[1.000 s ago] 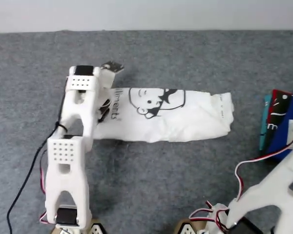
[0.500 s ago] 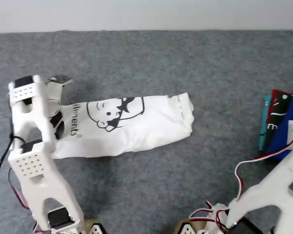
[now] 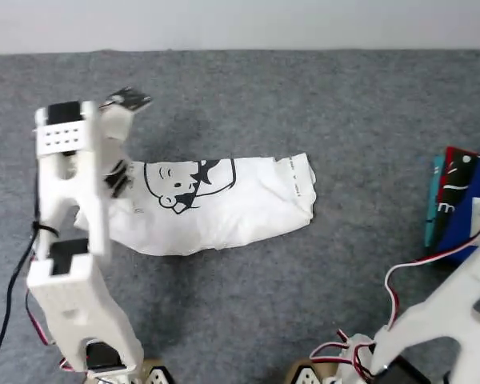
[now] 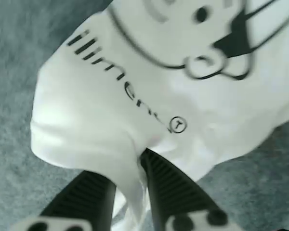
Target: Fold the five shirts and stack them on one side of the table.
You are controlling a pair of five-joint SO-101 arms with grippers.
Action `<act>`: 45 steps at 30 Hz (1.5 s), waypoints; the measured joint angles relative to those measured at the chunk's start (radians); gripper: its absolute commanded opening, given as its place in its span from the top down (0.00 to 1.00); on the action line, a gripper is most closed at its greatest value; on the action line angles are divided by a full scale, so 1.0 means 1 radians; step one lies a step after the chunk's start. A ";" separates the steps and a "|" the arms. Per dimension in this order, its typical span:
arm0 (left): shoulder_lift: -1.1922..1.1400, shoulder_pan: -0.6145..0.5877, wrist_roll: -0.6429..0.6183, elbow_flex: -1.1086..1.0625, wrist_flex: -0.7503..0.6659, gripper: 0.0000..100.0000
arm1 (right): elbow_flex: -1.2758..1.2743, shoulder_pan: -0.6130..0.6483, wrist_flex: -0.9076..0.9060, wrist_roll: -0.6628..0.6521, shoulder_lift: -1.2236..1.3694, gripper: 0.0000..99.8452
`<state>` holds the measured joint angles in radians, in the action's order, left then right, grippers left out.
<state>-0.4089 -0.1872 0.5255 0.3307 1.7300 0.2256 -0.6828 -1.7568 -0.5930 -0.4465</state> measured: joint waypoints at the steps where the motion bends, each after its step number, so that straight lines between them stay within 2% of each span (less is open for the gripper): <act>1: 0.038 0.034 -0.009 -0.018 0.000 0.99 | 0.000 0.000 0.000 0.000 0.000 0.99; 9: 0.226 0.353 -0.130 -0.055 0.002 0.99 | 0.000 0.000 0.000 0.000 0.000 0.99; 14: 0.221 0.528 -0.193 -0.032 0.002 0.99 | 0.000 0.000 0.000 0.000 0.000 0.99; 21: 0.060 0.657 -0.242 0.115 -0.081 0.99 | 0.000 0.000 0.000 0.000 0.000 0.99; 26: -0.130 0.710 -0.287 0.292 -0.092 0.99 | 0.000 0.000 0.000 0.000 0.000 0.99; 33: -0.425 0.713 -0.318 0.611 -0.095 0.98 | 0.000 0.000 0.000 0.000 0.000 0.99; 40: -0.589 0.713 -0.362 0.888 -0.044 0.81 | 0.000 0.000 0.000 0.000 0.000 0.99; 45: -0.605 0.703 -0.410 1.048 -0.002 0.81 | 0.000 0.000 0.000 0.000 0.000 0.99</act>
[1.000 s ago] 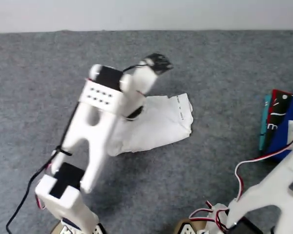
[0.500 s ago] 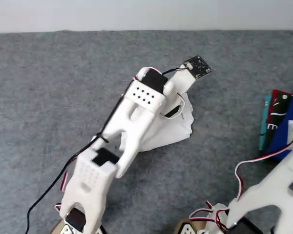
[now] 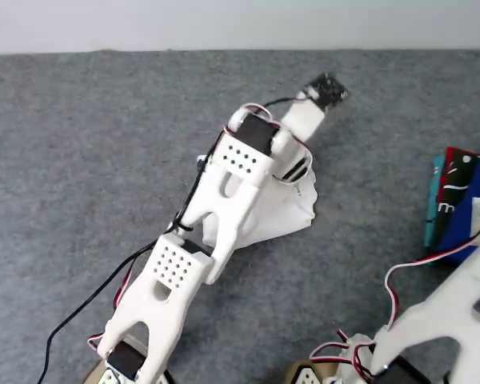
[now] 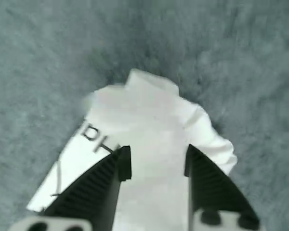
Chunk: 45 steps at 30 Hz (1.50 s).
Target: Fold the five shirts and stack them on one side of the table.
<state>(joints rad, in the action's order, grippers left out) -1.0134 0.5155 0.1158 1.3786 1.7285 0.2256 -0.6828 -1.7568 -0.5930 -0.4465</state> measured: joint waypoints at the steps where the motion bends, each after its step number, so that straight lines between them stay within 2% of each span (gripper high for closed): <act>1: 0.002 -0.011 0.000 0.012 0.000 0.82 | 0.000 0.000 0.000 0.000 0.000 0.99; 6: 0.017 -0.074 0.005 0.023 0.005 0.99 | 0.000 0.000 0.000 0.000 0.000 0.99; 11: 0.052 -0.160 0.048 0.011 0.005 0.99 | 0.000 0.000 0.000 0.000 0.000 0.99; 15: 0.063 -0.233 0.080 -0.087 0.005 0.99 | 0.000 0.000 0.000 0.000 0.000 0.99; 20: 0.061 -0.238 0.140 -0.265 0.005 0.99 | 0.000 0.000 0.000 0.000 0.000 0.99; 27: 0.061 -0.121 0.155 -0.333 0.005 0.99 | 0.000 0.000 0.000 0.000 0.000 0.99; 33: 0.072 0.063 0.157 -0.439 0.002 0.99 | 0.000 0.000 0.000 0.000 0.000 0.99; 38: 0.172 0.212 0.160 -0.563 0.003 0.99 | 0.000 0.000 0.000 0.000 0.000 0.99; 41: 0.238 0.235 0.161 -0.582 0.003 0.99 | 0.000 0.000 0.000 0.000 0.000 0.99; 45: 0.324 0.196 0.161 -0.582 0.003 0.99 | 0.000 0.000 0.000 0.000 0.000 0.99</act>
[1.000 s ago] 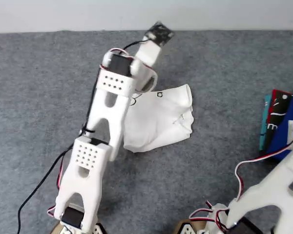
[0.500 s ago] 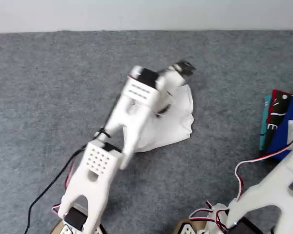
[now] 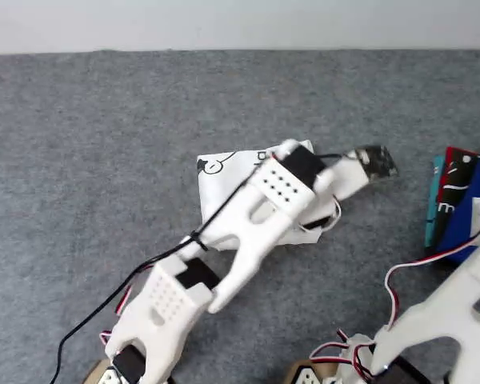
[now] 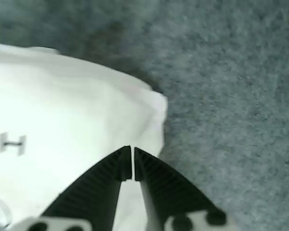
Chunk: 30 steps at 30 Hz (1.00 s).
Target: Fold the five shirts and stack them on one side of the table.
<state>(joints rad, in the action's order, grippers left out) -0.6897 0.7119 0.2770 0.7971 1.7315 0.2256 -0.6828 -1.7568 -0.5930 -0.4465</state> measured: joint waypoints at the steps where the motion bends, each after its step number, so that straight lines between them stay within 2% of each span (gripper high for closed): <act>1: 0.018 -0.018 0.000 0.000 0.000 0.99 | 0.000 0.000 0.000 0.000 0.000 0.99; 8: 0.051 -0.190 0.035 -0.002 0.000 0.99 | 0.000 -0.002 0.000 0.000 0.000 0.99; 13: -0.061 -0.230 0.044 -0.002 0.000 0.99 | 0.000 -0.002 0.000 0.000 0.000 0.99; 17: -0.141 -0.196 0.044 -0.031 -0.002 0.99 | 0.000 -0.002 0.000 0.000 0.000 0.99; 25: -0.107 0.005 0.049 -0.269 -0.006 0.99 | 0.000 -0.002 0.000 0.000 0.000 0.99; 30: -0.021 -0.005 0.049 -0.315 -0.006 0.99 | 0.000 -0.002 0.000 0.000 0.000 0.99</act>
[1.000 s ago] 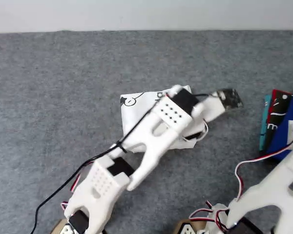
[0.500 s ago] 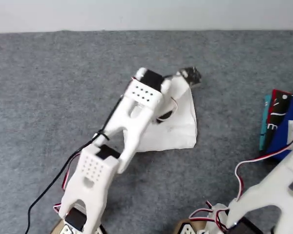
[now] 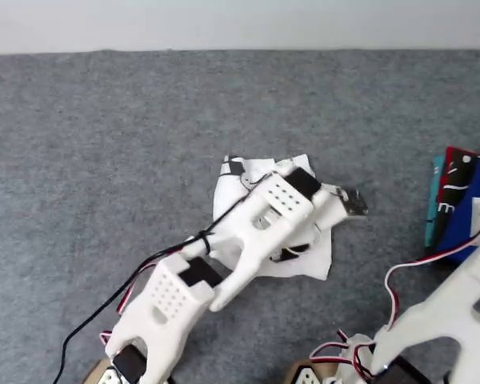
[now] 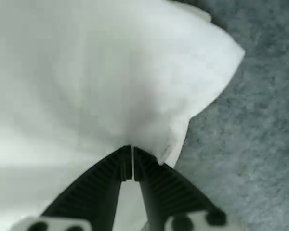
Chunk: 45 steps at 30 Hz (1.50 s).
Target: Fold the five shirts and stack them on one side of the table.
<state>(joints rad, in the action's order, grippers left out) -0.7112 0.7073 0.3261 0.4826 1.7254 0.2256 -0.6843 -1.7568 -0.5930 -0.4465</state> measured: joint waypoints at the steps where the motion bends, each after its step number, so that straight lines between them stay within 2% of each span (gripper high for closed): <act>1: 0.025 -0.018 0.002 -0.002 0.000 0.99 | 0.000 0.000 0.000 0.000 0.000 0.99; 7: 0.175 -0.164 0.000 -0.002 0.002 0.99 | 0.000 0.000 0.000 0.000 0.000 0.99; 12: 0.196 -0.272 0.049 -0.002 0.005 0.99 | 0.000 0.000 0.000 0.000 0.000 0.99; 15: 0.196 -0.308 0.052 -0.002 -0.054 0.99 | 0.000 0.000 0.000 0.000 0.000 0.99; 23: 0.087 -0.325 0.046 -0.002 -0.183 0.99 | 0.000 0.000 0.000 0.000 0.000 0.99; 32: -0.035 -0.482 0.038 -0.002 -0.203 0.99 | 0.000 0.000 0.000 0.000 0.000 0.99; 39: -0.026 -0.480 0.035 0.029 -0.107 0.99 | 0.000 0.034 0.000 0.000 0.000 0.99; 45: 0.110 -0.433 0.014 0.066 -0.028 0.99 | -0.038 0.130 0.000 0.000 0.000 0.98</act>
<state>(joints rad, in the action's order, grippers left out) -0.6007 0.2746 0.3399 0.5485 1.6978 0.1872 -0.5539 -1.7568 -0.5930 -0.4465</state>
